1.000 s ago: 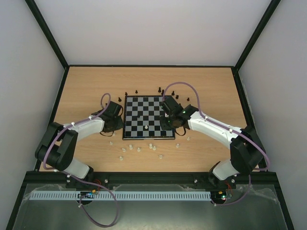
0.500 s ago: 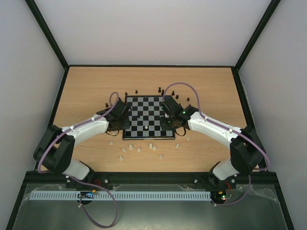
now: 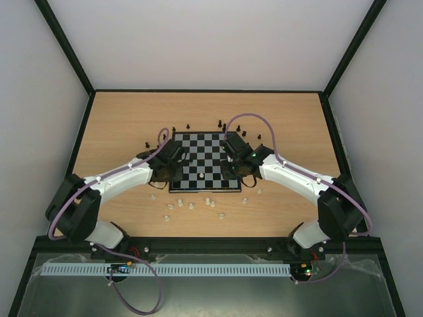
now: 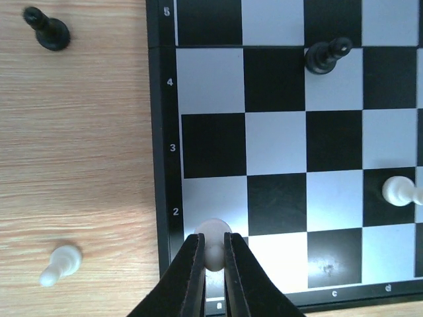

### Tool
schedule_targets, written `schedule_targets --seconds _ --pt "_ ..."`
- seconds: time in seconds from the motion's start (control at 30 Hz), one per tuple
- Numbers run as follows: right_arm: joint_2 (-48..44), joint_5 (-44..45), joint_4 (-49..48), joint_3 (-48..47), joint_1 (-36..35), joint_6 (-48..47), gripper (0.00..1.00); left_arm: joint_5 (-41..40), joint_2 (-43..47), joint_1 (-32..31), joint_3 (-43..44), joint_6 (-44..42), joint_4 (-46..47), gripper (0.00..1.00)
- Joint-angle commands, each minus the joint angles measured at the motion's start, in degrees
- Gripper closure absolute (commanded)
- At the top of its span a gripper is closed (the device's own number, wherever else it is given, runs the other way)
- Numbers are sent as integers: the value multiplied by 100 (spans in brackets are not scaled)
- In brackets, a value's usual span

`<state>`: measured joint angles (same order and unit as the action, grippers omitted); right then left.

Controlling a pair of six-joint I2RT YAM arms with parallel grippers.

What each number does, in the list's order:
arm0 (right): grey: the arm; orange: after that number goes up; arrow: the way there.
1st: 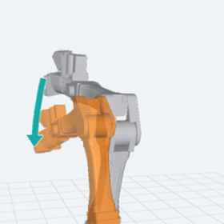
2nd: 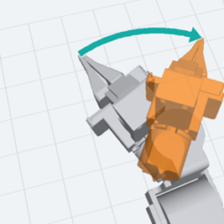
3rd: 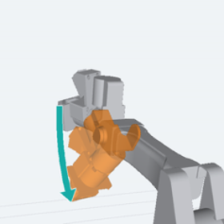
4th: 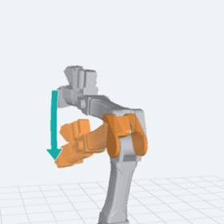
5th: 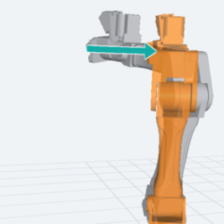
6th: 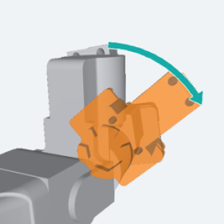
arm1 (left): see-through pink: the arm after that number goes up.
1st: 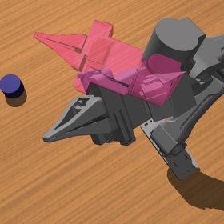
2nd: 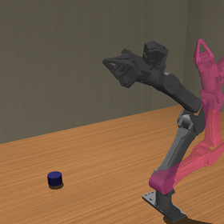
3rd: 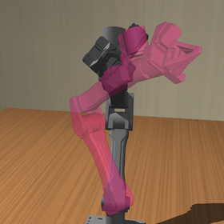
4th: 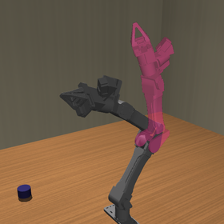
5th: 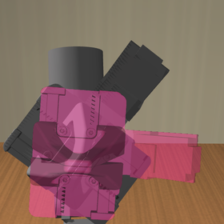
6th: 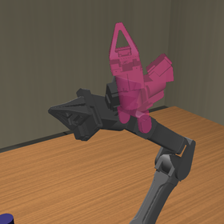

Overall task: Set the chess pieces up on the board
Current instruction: Place the chess piece on the chessboard, then pick up the chess piece at the center of the board.

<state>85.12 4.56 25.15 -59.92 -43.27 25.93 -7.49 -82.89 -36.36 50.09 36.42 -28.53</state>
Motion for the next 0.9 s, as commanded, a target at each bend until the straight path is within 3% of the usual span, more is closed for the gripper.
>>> schedule_targets --seconds 0.0,0.27,0.5,0.6,0.67,0.73,0.77,0.8,0.87 --pt "-98 77 160 -6 -41 -40 67 107 -358 -12 79 -116 115 95" --pt "-109 84 160 36 -37 -36 67 113 -773 -13 154 -171 287 93" --pt "-98 63 150 41 -41 -35 67 98 -723 -12 148 -147 255 79" --pt "-131 65 146 51 -41 -36 67 86 -522 -12 181 -143 117 65" --pt "-165 34 153 41 -36 -29 67 -19 -298 -12 284 -186 -92 48" --pt "-215 -17 140 35 -34 -20 67 -240 10 -14 453 -238 -390 26" --pt "-246 -61 128 43 -34 -18 67 -325 197 -24 525 -291 -508 6" --pt "-284 -117 92 60 -41 -6 66 -412 388 -21 615 -336 -646 1" --pt "-343 -219 50 85 -39 8 63 -568 795 -44 745 -336 -882 1"
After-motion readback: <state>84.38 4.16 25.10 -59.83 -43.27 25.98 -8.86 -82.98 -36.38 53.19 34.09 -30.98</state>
